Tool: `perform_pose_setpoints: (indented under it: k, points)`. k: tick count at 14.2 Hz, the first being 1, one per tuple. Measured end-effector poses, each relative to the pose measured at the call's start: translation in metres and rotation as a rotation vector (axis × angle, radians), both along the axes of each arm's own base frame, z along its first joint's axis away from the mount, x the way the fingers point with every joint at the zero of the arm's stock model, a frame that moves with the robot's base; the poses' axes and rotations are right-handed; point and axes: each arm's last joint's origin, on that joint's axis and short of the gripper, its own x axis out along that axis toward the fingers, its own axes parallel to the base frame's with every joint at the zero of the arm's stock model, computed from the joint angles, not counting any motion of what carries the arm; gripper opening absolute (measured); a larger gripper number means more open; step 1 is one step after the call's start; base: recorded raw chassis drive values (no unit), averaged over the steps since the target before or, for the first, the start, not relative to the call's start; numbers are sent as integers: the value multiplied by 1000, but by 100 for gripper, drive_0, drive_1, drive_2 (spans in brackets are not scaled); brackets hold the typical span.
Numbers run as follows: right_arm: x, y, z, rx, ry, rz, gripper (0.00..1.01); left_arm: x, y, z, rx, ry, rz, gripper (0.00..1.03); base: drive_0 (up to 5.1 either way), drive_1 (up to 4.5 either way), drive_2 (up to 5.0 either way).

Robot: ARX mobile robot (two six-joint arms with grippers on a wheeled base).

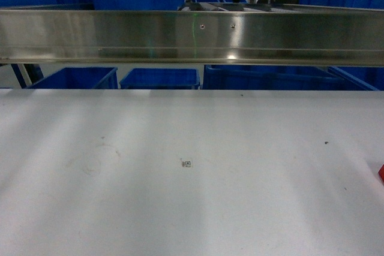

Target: Place magnetic block on left shelf second layer

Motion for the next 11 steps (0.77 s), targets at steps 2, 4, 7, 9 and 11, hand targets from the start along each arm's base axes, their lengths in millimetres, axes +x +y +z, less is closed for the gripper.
perform_pose_setpoints:
  k: [2, 4, 7, 9, 11]
  points:
    - [67, -11, 28, 38, 103, -6, 98, 0, 0, 0, 0, 1, 0, 98, 0, 0, 0]
    - [130, -16, 20, 79, 326, 69, 98, 0, 0, 0, 0, 0, 0, 98, 0, 0, 0]
    - [203, -21, -27, 114, 616, 111, 98, 0, 0, 0, 0, 0, 0, 98, 0, 0, 0]
    - [217, -25, -42, 103, 647, 108, 98, 0, 0, 0, 0, 0, 0, 98, 0, 0, 0]
    - [217, -31, -55, 110, 679, 92, 98, 0, 0, 0, 0, 0, 0, 98, 0, 0, 0]
